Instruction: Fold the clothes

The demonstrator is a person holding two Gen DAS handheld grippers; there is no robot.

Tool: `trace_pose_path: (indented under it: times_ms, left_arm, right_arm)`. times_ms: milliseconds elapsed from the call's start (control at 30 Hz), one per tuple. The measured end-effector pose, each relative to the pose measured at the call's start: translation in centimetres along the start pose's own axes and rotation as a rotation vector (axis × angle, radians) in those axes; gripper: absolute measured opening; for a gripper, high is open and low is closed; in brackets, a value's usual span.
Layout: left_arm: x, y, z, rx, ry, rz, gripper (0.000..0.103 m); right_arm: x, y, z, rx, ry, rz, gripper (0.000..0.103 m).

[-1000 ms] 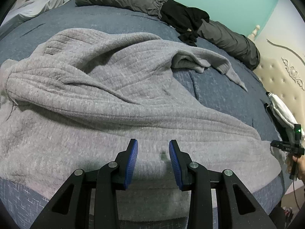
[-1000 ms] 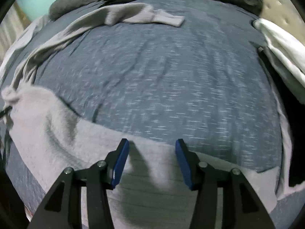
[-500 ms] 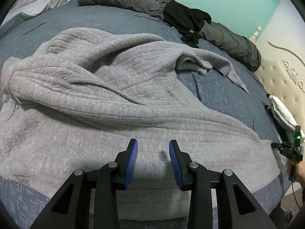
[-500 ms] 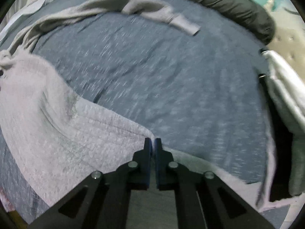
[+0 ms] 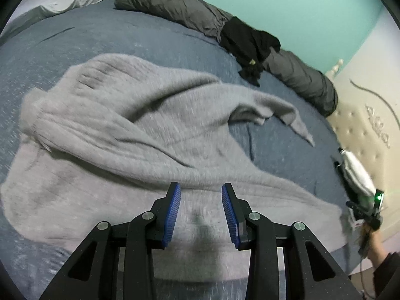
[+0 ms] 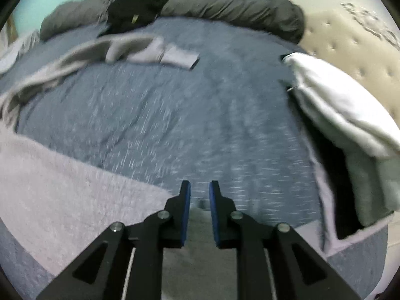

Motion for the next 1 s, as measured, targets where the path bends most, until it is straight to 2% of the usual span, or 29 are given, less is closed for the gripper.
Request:
trace_pose_path:
  times_ms: [133, 233, 367, 433, 533, 700, 867, 900, 933, 1000]
  left_arm:
    - [-0.6, 3.1, -3.8, -0.043, 0.022, -0.002, 0.051]
    - [0.0, 6.7, -6.3, -0.115, 0.049, -0.029, 0.061]
    - [2.2, 11.6, -7.8, -0.163, 0.081, -0.12, 0.062]
    - [3.3, 13.2, -7.7, -0.166, 0.091, -0.158, 0.062]
    - [4.9, 15.2, -6.9, -0.132, 0.096, -0.246, 0.062]
    - [6.2, 16.6, -5.2, -0.119, 0.111, -0.293, 0.062]
    - [6.9, 18.1, -4.1, -0.084, 0.061, -0.366, 0.061]
    - [6.8, 18.2, -4.1, -0.086, 0.046, -0.367, 0.053]
    - [6.8, 18.4, -4.2, -0.085, 0.037, -0.369, 0.035]
    - [6.7, 18.4, -4.3, -0.076, 0.032, -0.362, 0.021]
  right_arm:
    - [1.1, -1.6, -1.7, -0.046, -0.006, 0.051, 0.02]
    - [3.2, -2.1, -2.8, -0.074, 0.003, 0.061, 0.023]
    - [5.5, -3.4, -3.4, -0.109, 0.018, 0.112, 0.024]
    - [6.1, -4.0, -3.2, -0.115, 0.027, 0.138, 0.024]
    - [7.3, -5.2, -3.6, -0.111, 0.034, 0.161, 0.024]
    - [9.0, -7.6, -4.9, -0.104, 0.03, 0.189, 0.024]
    - [10.3, -10.6, -5.8, -0.087, 0.033, 0.253, 0.024]
    - [10.5, -11.0, -5.9, -0.081, 0.036, 0.259, 0.024]
    - [10.8, -11.3, -5.9, -0.072, 0.04, 0.263, 0.024]
    - [11.2, -12.0, -5.9, -0.059, 0.047, 0.271, 0.024]
Point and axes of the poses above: each gripper's, at about its wrist camera, not at the fingertips, and z roughly the way its jaws point, y to its left, x to its underside, the point moved 2 cm from there along z, roughly the way its jaws point, and after that the axes turned 10 degrees about z, right-handed, at the moved point
